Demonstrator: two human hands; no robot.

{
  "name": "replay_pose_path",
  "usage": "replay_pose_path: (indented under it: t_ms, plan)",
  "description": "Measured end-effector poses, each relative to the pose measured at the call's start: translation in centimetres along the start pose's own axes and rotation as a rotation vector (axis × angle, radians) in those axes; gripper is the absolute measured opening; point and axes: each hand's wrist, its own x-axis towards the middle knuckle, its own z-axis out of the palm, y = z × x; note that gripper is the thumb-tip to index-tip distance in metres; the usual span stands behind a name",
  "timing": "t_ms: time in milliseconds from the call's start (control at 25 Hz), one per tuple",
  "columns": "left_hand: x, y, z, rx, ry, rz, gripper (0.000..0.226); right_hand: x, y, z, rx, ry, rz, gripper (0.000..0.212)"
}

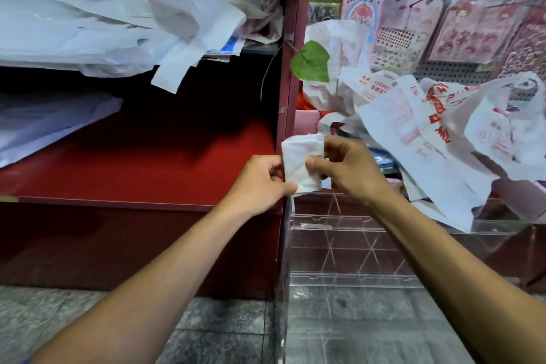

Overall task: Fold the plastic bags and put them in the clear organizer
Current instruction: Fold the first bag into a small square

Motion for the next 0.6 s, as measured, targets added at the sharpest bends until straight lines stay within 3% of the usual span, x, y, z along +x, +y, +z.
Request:
replay_pose_path:
  t_ms: [280,600]
  plan:
    - [0.7,-1.0,4.1,0.338,0.058,0.043,0.027,-1.8,4.1,-2.1,-0.234,0.008,0.120,0.023]
    - [1.0,-1.1,4.0,0.610,0.053,0.095,0.010,-1.2,5.7,-1.0,-0.403,-0.027,0.064,0.014]
